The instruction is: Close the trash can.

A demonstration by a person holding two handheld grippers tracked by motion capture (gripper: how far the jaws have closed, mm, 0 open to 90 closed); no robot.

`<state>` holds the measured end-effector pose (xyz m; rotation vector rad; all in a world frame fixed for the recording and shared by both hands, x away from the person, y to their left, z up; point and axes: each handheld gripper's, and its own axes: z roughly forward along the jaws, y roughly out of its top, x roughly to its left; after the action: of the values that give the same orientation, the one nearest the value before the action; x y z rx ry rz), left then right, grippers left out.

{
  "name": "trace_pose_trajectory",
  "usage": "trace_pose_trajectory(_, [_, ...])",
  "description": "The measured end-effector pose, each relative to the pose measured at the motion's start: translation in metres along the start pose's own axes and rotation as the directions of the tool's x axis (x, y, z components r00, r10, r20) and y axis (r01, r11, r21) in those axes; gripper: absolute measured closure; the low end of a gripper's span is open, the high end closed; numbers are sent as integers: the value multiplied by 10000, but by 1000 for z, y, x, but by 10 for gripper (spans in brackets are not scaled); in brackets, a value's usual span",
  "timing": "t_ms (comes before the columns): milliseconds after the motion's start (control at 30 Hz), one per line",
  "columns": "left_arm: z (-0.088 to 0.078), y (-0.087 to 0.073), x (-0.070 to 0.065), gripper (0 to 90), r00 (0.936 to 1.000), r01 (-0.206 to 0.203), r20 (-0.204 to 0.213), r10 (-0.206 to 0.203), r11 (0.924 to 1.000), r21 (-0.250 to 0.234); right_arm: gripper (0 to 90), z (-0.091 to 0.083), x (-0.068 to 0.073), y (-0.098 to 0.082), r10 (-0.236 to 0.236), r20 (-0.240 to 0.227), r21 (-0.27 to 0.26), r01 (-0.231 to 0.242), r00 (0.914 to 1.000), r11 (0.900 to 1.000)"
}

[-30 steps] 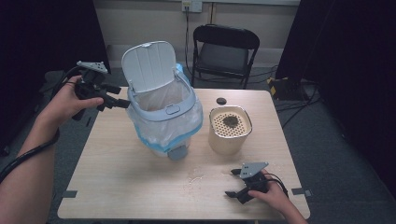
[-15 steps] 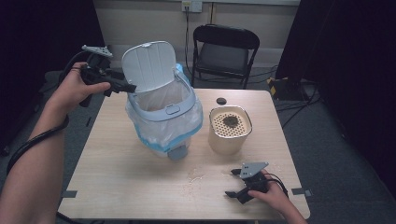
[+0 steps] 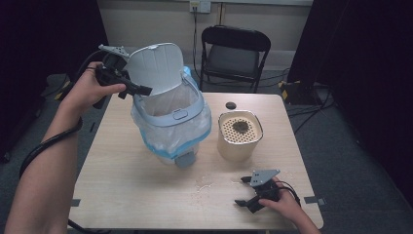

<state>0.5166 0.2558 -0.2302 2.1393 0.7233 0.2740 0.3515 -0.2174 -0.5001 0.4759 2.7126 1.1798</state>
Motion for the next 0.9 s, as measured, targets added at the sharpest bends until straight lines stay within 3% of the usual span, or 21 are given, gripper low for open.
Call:
trace_pose_trajectory(167, [-2,1,-4,156,9999,-42,147,43,10000,-69,134,0,0,0,0,-2,-1,0,10000,10000])
trace_pose_trajectory(333, [-4,3,-16,152,9983,-573,-81,575,9982,196,134,0,0,0,-2,0,0,2,10000,10000])
trace_pose_trajectory(433, [-10,5,-22,153,9974,-720,-33,720,9974,16,134,0,0,0,2,-2,0,-2,10000,10000])
trace_pose_trajectory(633, [-17,8,-40,153,9940,-1028,383,1023,9947,93,134,0,0,0,-1,0,1,1,10000,10000])
trace_pose_trajectory(900, [-11,7,-58,156,9880,-1289,959,1212,9886,783,132,0,0,0,30,20,9,-30,10000,10000])
